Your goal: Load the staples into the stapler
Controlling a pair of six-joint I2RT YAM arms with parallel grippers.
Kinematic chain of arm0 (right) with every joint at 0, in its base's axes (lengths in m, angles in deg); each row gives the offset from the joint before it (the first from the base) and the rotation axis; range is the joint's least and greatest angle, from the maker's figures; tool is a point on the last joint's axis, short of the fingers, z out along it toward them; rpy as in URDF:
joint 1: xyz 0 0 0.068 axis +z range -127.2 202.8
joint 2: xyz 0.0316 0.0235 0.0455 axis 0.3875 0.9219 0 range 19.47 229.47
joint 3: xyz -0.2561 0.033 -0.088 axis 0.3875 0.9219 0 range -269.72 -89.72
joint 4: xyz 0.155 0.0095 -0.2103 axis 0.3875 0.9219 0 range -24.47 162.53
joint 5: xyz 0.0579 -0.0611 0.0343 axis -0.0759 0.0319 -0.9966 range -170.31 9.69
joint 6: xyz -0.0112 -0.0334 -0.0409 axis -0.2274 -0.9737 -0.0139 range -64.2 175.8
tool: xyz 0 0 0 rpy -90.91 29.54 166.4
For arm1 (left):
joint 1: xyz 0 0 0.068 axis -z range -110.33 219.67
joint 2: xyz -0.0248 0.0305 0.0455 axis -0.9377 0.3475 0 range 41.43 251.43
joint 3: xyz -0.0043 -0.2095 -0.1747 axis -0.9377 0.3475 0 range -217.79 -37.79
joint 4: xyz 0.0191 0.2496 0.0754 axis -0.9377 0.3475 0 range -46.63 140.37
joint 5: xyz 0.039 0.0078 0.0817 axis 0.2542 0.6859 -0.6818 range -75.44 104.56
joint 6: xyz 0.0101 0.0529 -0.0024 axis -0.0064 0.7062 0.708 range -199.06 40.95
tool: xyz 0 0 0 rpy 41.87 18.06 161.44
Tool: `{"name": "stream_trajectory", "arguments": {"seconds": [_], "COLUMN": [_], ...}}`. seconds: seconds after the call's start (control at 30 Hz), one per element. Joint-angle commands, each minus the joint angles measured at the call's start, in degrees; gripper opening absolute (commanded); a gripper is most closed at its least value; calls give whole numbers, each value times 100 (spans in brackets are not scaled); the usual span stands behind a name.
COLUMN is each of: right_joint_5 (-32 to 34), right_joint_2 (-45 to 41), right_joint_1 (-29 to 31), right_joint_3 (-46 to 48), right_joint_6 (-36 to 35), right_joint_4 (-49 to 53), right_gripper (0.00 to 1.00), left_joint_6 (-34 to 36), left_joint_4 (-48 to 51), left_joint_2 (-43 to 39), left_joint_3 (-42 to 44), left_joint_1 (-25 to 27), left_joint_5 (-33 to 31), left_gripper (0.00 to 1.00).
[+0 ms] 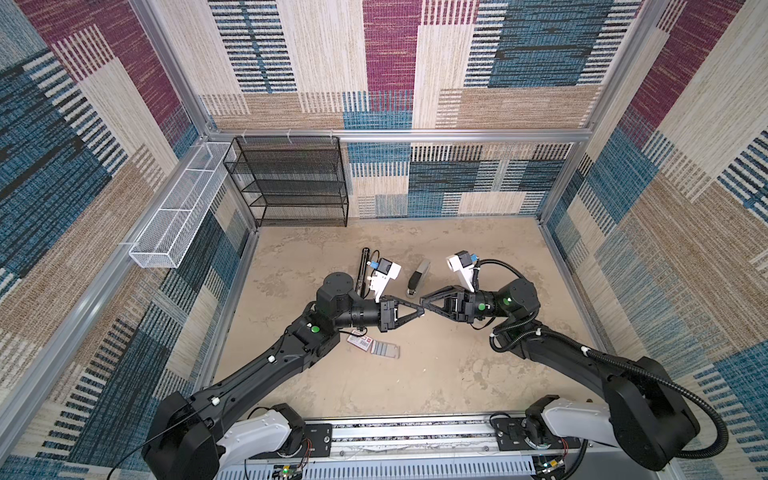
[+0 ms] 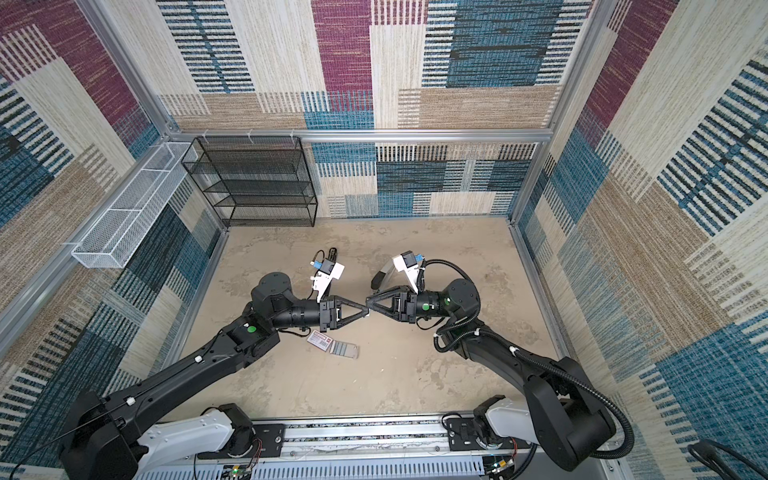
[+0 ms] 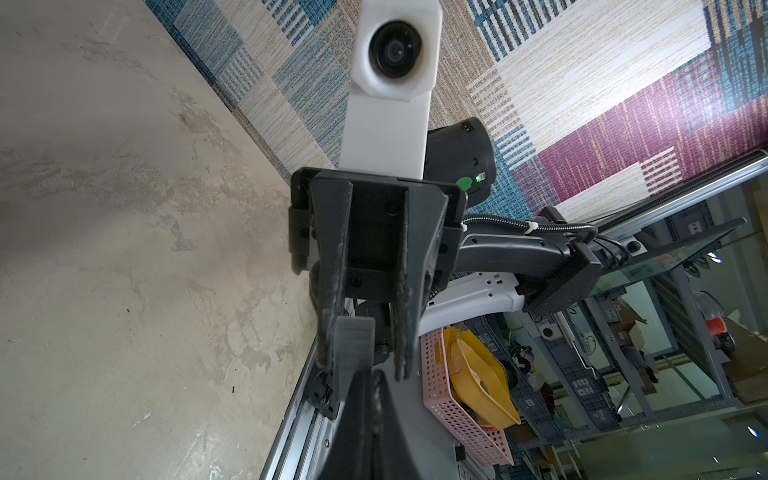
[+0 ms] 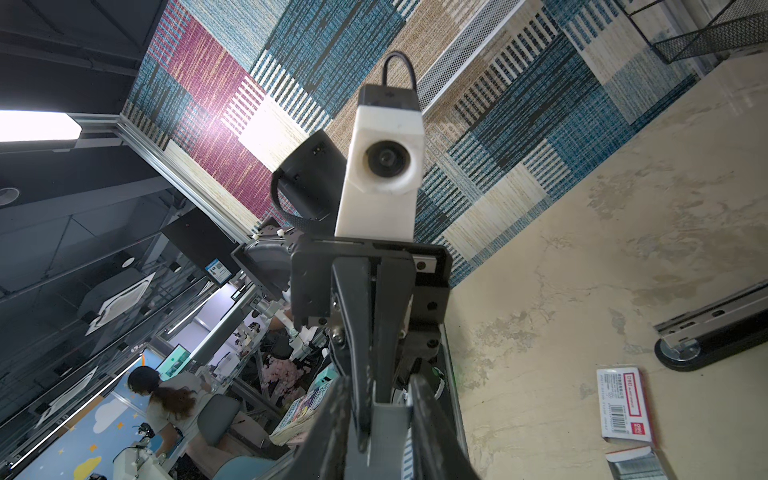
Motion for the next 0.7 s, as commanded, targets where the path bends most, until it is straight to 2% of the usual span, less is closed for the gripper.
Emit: {"name": "stream_trajectory", "arguments": {"seconds": [0.0,0.27,0.33,0.4,0.67], "right_joint_5": [-73,-50,-20,17,22], "right_joint_2": [-20,-29,-42,-60,-108], "right_joint_1": [-2,-2,-2,-2,-3], "right_joint_3": [-34,-8,-25,-47,-60], "right_joint_6": [-3,-14,-26,-59,-67], "right_joint_4": [-108,-106,-57,20,57], "right_gripper": [26,21,29,32,32], "left_joint_6": [-54,-20,-23,-26,22], "left_joint_4": [-199,-136,-137,-123,-49], "left_joint_2": [24,36,36,33,-8], "left_joint_3": [16,-2,-12,0,17], "left_joint_1": [-3,-1,-2,-2,-2], "left_joint_5": [45,46,60,60,35], "left_gripper": [0,0,0,0,0]}}
